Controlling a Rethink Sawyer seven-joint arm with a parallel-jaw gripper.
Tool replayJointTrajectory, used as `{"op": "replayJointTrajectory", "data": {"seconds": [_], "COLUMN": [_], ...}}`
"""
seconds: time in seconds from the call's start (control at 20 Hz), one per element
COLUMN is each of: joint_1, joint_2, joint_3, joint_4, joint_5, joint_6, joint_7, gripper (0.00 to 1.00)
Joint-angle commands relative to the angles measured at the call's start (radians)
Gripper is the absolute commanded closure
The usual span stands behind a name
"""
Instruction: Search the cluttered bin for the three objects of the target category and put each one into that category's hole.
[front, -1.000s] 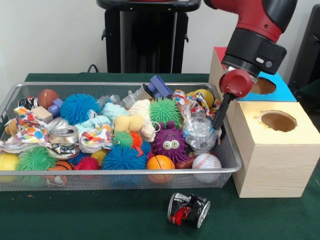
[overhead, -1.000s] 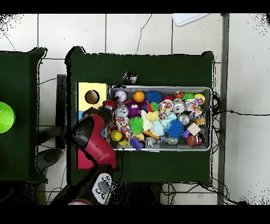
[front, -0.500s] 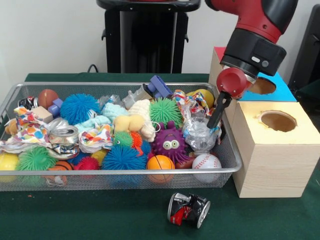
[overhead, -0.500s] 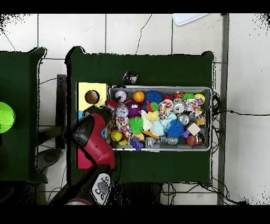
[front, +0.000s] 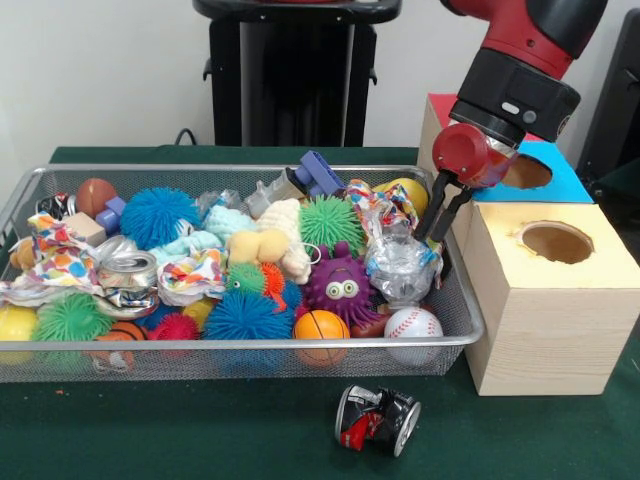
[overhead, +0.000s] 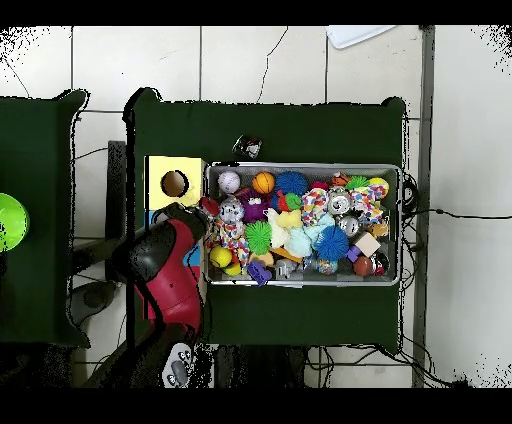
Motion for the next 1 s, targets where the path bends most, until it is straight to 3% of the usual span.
{"op": "replayJointTrajectory", "data": {"seconds": [0.05,0.5,0.65,1.0], "joint_1": [-0.026,-0.050,-0.056,-0.064], "joint_2": [-0.002,0.017,0.038,0.049], "joint_3": [0.181,0.176,0.155,0.150], "joint_4": [0.085,0.076,0.061,0.062], "joint_5": [0.115,0.068,0.008,-0.031], "joint_6": [0.086,0.107,0.121,0.126], "joint_7": [0.091,0.090,0.125,0.156], "gripper": [0.00,0.00,0.00,0.00]}}
